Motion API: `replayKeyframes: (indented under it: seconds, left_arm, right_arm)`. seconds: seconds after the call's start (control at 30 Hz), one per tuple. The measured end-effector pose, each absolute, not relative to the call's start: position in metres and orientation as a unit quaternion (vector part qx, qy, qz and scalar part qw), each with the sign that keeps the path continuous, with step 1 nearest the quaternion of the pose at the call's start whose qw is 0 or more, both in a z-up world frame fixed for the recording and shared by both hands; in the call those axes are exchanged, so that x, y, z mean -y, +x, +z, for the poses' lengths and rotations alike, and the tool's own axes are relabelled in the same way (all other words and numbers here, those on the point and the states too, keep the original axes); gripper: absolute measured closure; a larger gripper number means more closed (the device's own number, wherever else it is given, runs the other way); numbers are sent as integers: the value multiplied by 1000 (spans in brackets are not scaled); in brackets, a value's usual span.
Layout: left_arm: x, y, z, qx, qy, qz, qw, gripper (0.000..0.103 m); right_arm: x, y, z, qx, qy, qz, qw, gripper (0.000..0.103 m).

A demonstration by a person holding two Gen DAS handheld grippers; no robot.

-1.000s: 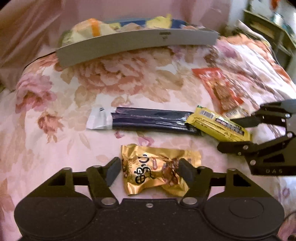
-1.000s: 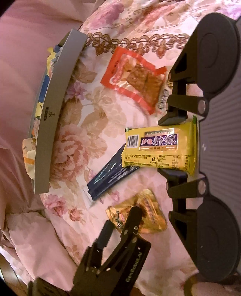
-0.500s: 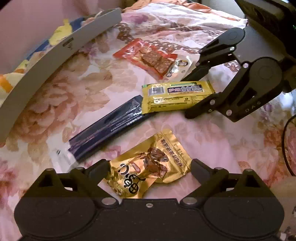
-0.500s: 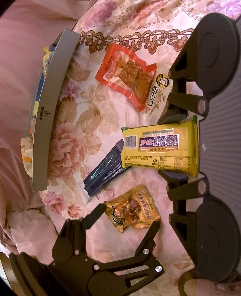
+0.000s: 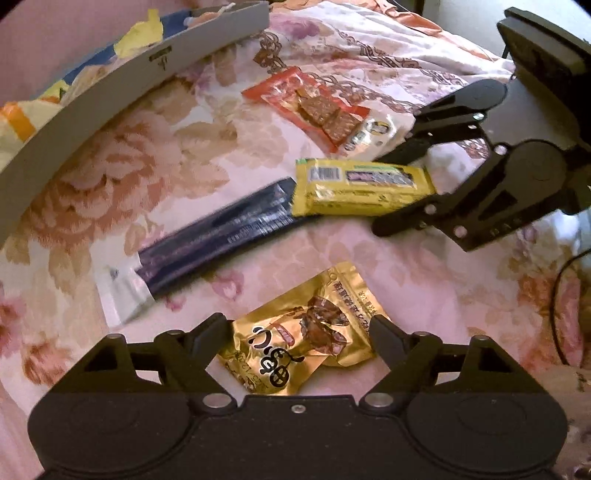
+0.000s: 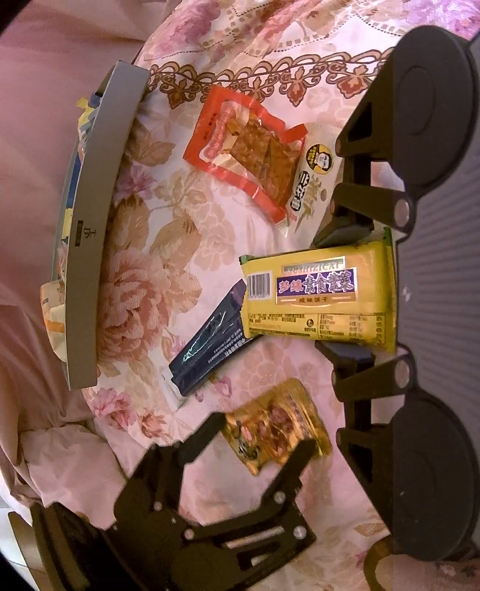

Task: Organize snacks
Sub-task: 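Lift the gold pouch with the left tool while the right tool lifts the yellow bar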

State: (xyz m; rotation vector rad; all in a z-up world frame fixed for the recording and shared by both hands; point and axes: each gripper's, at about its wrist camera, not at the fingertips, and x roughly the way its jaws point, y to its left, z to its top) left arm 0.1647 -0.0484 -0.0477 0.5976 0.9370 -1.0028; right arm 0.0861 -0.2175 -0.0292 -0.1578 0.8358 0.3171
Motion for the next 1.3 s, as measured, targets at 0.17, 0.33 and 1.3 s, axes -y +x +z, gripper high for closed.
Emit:
replayKeyframes:
  seconds: [0.17,0.33,1.3]
  left_arm:
    - [45,163,-43,-428,303,-477,705,11]
    - [53,163,-45,-405,375,-507,662,6]
    - [26,173,-44,-520,52,-257,813,41]
  right_arm:
    - [216,84,-29,-404,-80,153,898,45]
    - [216,84,-29,-403,-84,156,898,44]
    - [213,81,-30,-397,-68,140,904,43]
